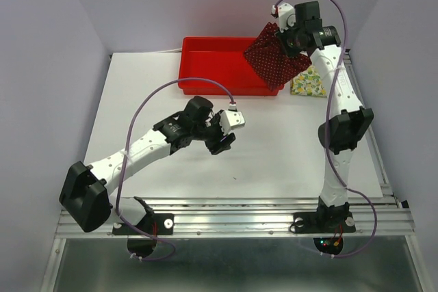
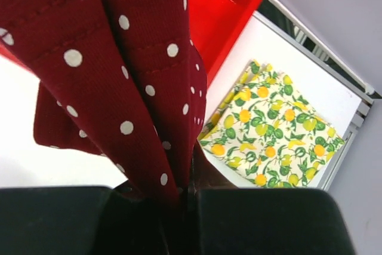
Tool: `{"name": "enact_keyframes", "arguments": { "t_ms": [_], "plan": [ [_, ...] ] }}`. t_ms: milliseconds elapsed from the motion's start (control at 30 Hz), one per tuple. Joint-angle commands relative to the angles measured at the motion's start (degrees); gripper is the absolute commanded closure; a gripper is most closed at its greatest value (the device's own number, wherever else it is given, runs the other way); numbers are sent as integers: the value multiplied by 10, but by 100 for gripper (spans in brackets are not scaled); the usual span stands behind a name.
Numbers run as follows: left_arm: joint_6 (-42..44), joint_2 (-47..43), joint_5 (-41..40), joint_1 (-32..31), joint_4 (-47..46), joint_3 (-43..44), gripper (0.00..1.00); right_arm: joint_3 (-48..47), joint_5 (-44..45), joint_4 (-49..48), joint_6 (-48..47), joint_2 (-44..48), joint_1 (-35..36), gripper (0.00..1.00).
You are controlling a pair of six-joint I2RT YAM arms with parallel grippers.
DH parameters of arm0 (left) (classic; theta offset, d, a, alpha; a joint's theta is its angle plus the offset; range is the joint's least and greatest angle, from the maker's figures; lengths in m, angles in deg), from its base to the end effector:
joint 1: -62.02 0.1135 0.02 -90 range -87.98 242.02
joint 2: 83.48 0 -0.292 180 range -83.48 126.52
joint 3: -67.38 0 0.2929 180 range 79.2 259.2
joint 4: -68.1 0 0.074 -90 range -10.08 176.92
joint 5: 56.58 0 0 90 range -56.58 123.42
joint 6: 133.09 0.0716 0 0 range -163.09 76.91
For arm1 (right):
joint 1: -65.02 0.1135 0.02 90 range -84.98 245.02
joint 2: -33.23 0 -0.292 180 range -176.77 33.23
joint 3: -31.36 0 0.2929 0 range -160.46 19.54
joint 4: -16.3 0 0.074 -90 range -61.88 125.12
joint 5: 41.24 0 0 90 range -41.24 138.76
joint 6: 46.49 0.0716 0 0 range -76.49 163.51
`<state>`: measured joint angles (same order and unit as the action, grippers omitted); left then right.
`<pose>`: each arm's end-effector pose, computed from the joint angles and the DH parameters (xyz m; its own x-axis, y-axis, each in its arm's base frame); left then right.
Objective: Fold and stack the skirts
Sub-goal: Neatly place the folded skirt to the corner
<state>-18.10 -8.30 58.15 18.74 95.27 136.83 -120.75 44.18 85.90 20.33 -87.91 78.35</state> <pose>0.2368 -0.2641 0.2910 0.0127 0.5151 -0.8570 0.9632 0.2238 0.1487 0.5200 0.1291 0.4234 -0.4441 -0.5084 -0.7378 -0.5062 0.8218 -0.2617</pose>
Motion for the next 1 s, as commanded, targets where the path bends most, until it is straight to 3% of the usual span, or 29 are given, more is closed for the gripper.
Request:
{"name": "enact_keyframes", "arguments": {
  "t_ms": [0,533,967],
  "plan": [
    [-6,-1,11,1,-9,18,36,-22,19,-86,-2,-16,-28,99],
    [-9,21,8,1,-8,26,36,31,-16,-142,52,-77,-144,99],
    [-14,23,-2,1,-9,13,36,175,-47,-313,92,-125,-221,99]
  ]
}}
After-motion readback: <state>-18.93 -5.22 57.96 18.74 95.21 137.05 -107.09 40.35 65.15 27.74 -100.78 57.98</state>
